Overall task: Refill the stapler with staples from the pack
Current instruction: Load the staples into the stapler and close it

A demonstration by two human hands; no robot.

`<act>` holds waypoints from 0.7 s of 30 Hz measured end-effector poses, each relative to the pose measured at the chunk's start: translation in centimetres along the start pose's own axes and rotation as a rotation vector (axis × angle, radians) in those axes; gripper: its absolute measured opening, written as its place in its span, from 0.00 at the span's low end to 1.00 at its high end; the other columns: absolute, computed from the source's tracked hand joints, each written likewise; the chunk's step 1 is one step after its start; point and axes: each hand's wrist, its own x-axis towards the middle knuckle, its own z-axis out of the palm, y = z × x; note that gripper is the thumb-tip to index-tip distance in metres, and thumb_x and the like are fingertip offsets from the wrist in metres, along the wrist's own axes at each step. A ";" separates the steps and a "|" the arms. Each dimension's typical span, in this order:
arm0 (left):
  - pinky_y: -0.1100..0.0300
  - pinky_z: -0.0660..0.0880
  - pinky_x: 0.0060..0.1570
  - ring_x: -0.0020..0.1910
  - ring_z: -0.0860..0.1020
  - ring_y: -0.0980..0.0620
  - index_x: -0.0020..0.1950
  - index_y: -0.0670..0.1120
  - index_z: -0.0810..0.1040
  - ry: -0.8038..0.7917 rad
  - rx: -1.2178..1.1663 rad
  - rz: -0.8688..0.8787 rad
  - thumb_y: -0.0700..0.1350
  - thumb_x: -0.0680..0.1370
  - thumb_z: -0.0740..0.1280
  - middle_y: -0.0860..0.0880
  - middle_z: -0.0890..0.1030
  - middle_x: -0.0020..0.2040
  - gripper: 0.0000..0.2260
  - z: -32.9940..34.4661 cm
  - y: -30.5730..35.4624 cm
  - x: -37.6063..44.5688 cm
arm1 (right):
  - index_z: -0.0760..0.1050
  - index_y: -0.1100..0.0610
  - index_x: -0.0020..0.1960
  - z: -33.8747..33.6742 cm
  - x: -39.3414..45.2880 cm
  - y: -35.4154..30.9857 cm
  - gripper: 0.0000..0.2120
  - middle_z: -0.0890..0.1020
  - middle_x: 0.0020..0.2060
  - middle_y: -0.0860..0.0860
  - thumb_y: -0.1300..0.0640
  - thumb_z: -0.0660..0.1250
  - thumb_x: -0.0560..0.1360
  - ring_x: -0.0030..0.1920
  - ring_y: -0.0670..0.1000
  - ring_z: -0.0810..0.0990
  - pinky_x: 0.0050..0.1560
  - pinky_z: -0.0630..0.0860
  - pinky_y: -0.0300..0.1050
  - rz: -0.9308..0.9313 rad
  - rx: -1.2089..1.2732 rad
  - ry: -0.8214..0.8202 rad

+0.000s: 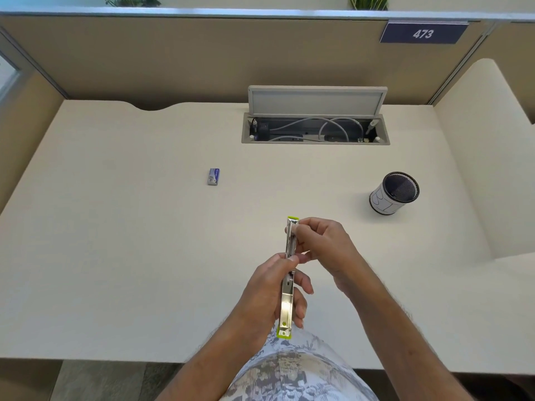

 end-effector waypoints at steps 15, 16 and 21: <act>0.53 0.83 0.32 0.28 0.81 0.44 0.56 0.41 0.81 0.071 0.158 0.067 0.54 0.85 0.63 0.39 0.86 0.43 0.17 -0.7 -0.4 0.6 | 0.82 0.68 0.46 -0.3 0.2 0.9 0.13 0.82 0.31 0.52 0.56 0.69 0.80 0.31 0.49 0.79 0.34 0.77 0.39 -0.049 0.082 -0.041; 0.53 0.83 0.32 0.28 0.82 0.44 0.53 0.41 0.81 0.098 0.189 0.064 0.53 0.86 0.61 0.39 0.87 0.42 0.17 -0.8 -0.4 0.7 | 0.82 0.67 0.47 -0.2 0.2 0.9 0.13 0.82 0.31 0.53 0.56 0.69 0.79 0.31 0.50 0.79 0.34 0.77 0.40 -0.048 0.086 -0.046; 0.54 0.82 0.30 0.26 0.82 0.42 0.41 0.43 0.84 0.189 0.232 0.048 0.50 0.85 0.61 0.36 0.87 0.38 0.19 -0.8 -0.3 0.9 | 0.86 0.61 0.48 0.0 -0.1 1.0 0.10 0.83 0.34 0.54 0.55 0.69 0.80 0.35 0.49 0.81 0.38 0.77 0.41 -0.056 0.052 -0.064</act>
